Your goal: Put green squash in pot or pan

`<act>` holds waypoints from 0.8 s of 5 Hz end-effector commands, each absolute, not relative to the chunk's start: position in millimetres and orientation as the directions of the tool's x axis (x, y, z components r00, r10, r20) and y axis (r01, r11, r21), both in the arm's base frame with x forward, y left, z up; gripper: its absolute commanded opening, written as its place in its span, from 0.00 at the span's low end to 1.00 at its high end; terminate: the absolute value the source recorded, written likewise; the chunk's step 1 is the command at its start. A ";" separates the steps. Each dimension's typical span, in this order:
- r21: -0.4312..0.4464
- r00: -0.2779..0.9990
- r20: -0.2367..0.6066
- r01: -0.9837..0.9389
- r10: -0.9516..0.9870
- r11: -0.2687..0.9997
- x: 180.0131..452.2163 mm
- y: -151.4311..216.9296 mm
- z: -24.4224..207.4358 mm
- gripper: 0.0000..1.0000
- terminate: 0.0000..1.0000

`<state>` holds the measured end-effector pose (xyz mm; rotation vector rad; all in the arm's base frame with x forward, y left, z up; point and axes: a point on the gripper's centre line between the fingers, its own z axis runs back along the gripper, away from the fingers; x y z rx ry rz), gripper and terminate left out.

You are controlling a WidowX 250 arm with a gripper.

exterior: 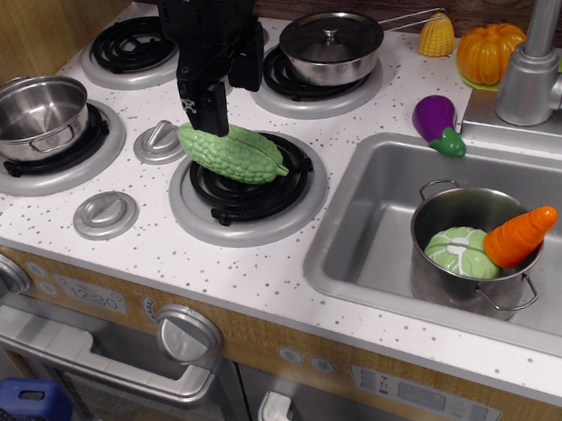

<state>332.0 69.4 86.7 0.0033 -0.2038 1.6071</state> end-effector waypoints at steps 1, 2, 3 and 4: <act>-0.129 -0.049 0.128 -0.991 0.991 -0.033 332.0 69.4 86.7 1.00 0.00; -0.135 -0.052 0.127 -0.990 0.991 -0.035 329.9 74.0 77.0 1.00 0.00; -0.150 -0.055 0.109 -0.988 0.992 -0.039 330.3 79.2 65.3 1.00 0.00; -0.170 -0.053 0.097 -0.985 0.994 -0.036 332.6 84.9 58.2 1.00 0.00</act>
